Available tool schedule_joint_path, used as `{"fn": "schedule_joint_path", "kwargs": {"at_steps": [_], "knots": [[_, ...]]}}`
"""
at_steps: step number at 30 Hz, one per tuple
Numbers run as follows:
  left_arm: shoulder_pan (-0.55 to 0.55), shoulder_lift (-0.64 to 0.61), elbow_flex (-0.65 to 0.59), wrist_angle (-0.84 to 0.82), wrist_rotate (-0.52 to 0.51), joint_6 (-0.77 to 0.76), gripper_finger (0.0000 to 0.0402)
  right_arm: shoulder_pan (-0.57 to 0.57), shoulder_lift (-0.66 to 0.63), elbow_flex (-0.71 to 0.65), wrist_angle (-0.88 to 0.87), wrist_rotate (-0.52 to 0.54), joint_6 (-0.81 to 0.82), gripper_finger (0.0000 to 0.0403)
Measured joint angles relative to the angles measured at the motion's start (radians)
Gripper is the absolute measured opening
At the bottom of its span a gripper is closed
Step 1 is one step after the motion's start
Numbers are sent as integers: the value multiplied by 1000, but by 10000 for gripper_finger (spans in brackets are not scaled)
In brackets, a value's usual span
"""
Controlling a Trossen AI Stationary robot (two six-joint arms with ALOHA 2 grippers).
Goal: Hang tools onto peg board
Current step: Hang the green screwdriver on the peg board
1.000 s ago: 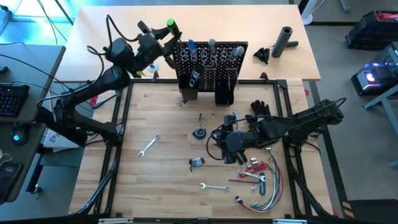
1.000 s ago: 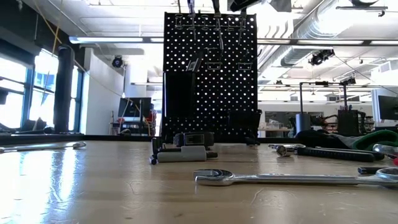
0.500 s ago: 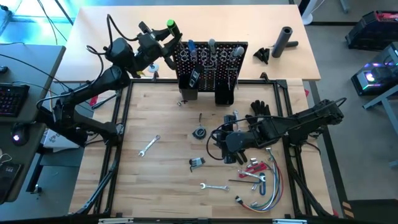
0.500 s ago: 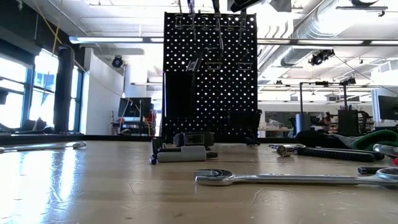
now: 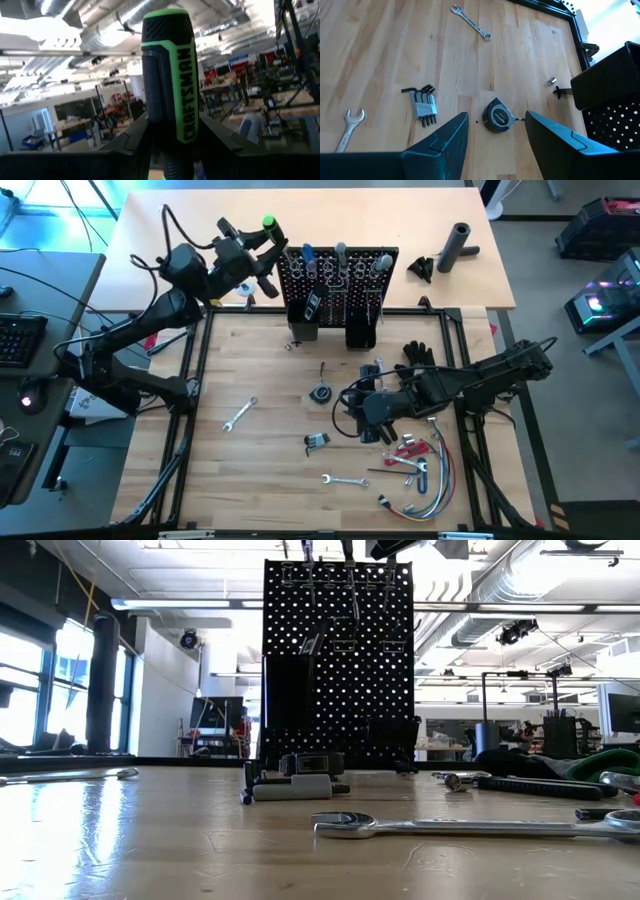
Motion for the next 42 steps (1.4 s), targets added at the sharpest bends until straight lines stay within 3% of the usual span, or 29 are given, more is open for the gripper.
{"fn": "schedule_joint_path", "kwargs": {"at_steps": [32,42], "knots": [[89,152,0,-52,-10,-76,117,1,0,0,1,4,30,194],[88,149,-1,-104,-60,-150,117,1,0,0,-11,4,34,194]]}}
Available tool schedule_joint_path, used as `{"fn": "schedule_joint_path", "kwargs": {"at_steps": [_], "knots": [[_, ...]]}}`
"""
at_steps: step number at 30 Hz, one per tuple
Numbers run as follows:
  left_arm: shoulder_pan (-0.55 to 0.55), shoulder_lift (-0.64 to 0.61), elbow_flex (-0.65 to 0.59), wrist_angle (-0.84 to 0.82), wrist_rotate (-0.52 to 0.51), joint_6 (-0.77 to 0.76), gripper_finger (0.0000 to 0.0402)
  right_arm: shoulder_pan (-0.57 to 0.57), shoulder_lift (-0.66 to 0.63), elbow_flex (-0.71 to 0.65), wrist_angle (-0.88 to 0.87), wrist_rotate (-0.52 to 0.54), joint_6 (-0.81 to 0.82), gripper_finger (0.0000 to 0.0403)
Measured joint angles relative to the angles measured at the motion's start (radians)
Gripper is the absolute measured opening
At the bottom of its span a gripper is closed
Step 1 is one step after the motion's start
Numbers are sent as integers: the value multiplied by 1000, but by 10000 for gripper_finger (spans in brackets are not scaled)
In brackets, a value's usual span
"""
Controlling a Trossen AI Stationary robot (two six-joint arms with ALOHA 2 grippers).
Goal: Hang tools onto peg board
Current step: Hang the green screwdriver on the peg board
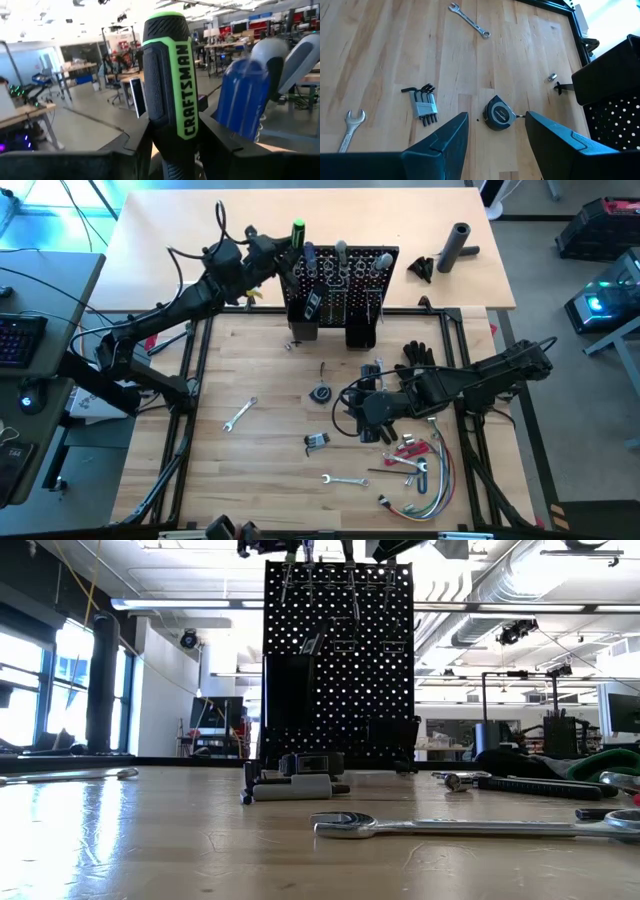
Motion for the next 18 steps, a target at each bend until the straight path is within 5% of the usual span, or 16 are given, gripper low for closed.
{"fn": "schedule_joint_path", "kwargs": {"at_steps": [8,18], "knots": [[0,-12,2,-76,-33,-70,179,2,0,0,-8,0,0,194],[-33,-96,-1,-115,-26,-85,188,2,0,0,-25,55,-5,194]]}}
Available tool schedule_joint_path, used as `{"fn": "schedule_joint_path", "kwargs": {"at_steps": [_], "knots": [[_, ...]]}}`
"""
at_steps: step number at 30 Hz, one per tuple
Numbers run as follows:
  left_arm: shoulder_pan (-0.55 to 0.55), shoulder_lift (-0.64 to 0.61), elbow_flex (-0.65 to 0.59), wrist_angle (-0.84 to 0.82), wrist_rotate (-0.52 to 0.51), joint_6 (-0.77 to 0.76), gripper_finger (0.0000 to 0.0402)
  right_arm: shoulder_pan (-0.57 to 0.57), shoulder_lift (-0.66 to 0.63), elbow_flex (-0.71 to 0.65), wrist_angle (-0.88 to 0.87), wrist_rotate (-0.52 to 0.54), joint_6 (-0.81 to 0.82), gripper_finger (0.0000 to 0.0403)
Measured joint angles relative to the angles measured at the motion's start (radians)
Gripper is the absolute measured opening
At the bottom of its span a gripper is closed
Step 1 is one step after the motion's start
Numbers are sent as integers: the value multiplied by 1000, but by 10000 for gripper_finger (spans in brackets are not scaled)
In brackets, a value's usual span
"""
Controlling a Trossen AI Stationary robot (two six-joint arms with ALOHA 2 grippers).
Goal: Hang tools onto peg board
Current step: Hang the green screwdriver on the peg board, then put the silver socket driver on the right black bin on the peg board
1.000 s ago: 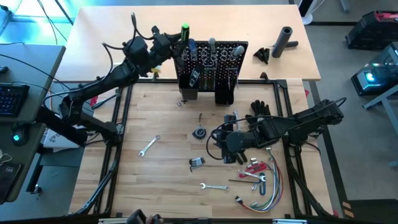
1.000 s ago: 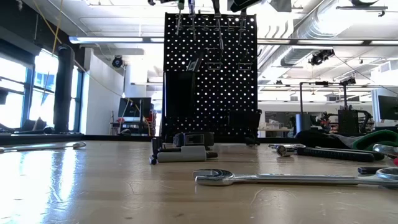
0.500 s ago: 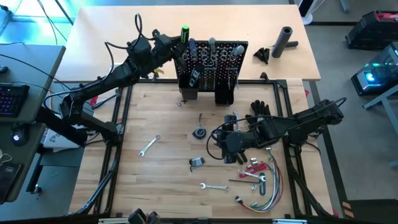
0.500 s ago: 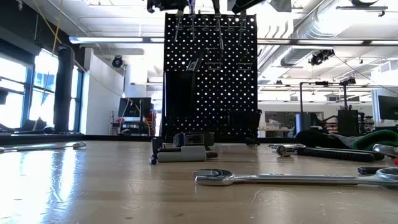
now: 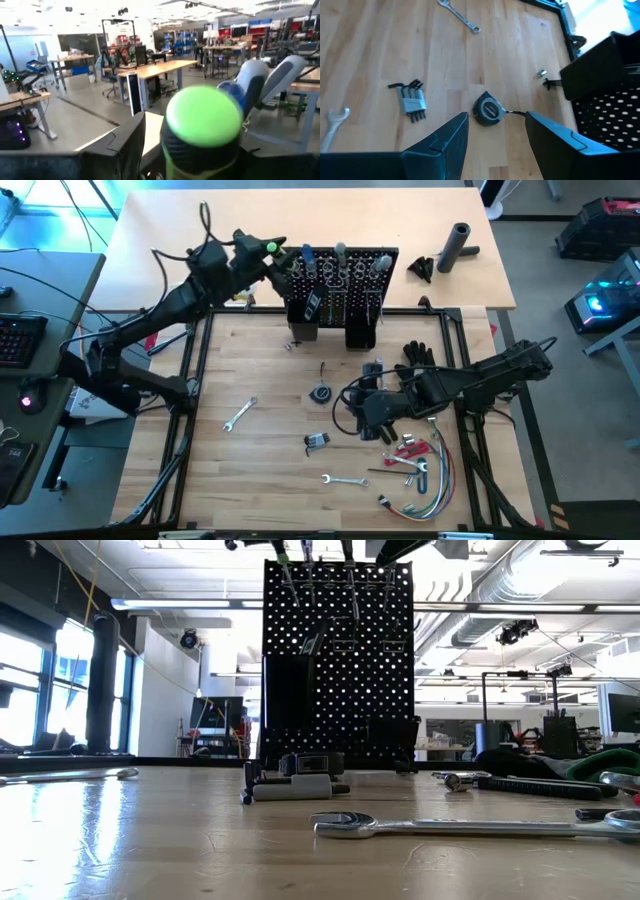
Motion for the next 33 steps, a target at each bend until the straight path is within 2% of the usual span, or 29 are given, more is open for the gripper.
{"fn": "schedule_joint_path", "kwargs": {"at_steps": [8,14,23,33], "knots": [[-22,-79,0,-129,-10,18,188,0,0,0,-5,76,-18,194],[-35,-139,0,-235,-97,73,188,0,0,0,-32,101,-14,194],[-65,-248,0,-334,-140,97,188,-3,0,0,-164,147,47,194],[-112,-351,0,-457,-163,88,189,-3,0,0,-314,149,143,194]]}}
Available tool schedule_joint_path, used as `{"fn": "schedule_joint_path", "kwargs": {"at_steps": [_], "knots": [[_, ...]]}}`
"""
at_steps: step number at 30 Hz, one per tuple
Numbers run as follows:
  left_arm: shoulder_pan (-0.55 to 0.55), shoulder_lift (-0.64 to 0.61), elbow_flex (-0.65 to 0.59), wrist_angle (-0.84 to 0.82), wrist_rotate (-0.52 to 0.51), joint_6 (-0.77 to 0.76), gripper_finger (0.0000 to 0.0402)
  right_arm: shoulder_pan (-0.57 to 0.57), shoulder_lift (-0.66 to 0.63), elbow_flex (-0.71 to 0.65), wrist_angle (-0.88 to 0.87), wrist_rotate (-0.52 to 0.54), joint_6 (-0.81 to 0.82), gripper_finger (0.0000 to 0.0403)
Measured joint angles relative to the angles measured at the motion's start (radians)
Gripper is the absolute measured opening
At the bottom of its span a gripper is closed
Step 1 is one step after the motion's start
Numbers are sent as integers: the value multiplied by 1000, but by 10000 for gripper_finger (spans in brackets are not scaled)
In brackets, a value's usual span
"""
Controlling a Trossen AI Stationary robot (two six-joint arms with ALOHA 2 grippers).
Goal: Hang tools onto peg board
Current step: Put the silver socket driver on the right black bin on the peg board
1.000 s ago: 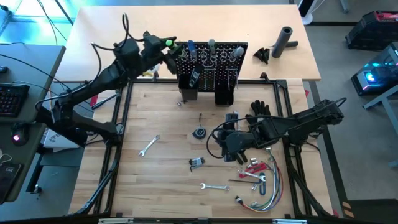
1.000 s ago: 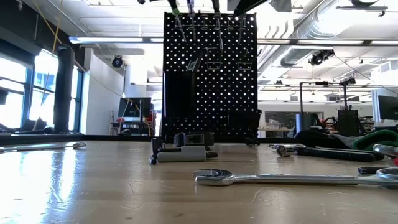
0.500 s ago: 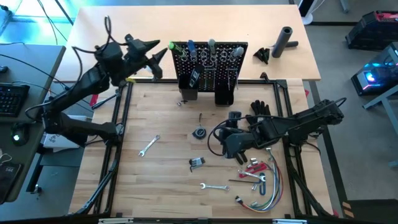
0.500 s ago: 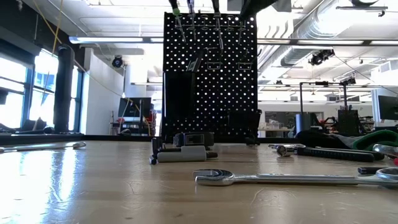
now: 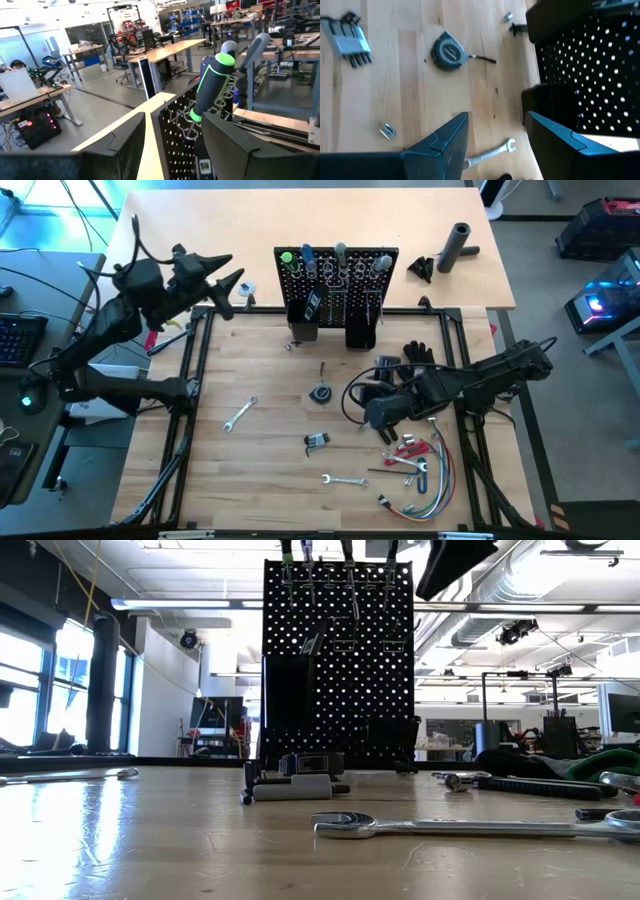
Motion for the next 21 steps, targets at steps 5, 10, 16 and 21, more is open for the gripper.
{"fn": "schedule_joint_path", "kwargs": {"at_steps": [5,10,16,21], "knots": [[-15,-27,0,-38,-5,-3,189,0,0,0,-48,0,37,194],[-29,-41,0,-85,-8,-11,189,0,0,0,-64,-10,61,194],[-59,-44,0,-215,-5,-65,189,1,0,0,-82,-75,83,194],[-99,-50,-56,-287,41,-135,189,1,0,0,-80,-146,82,194]]}}
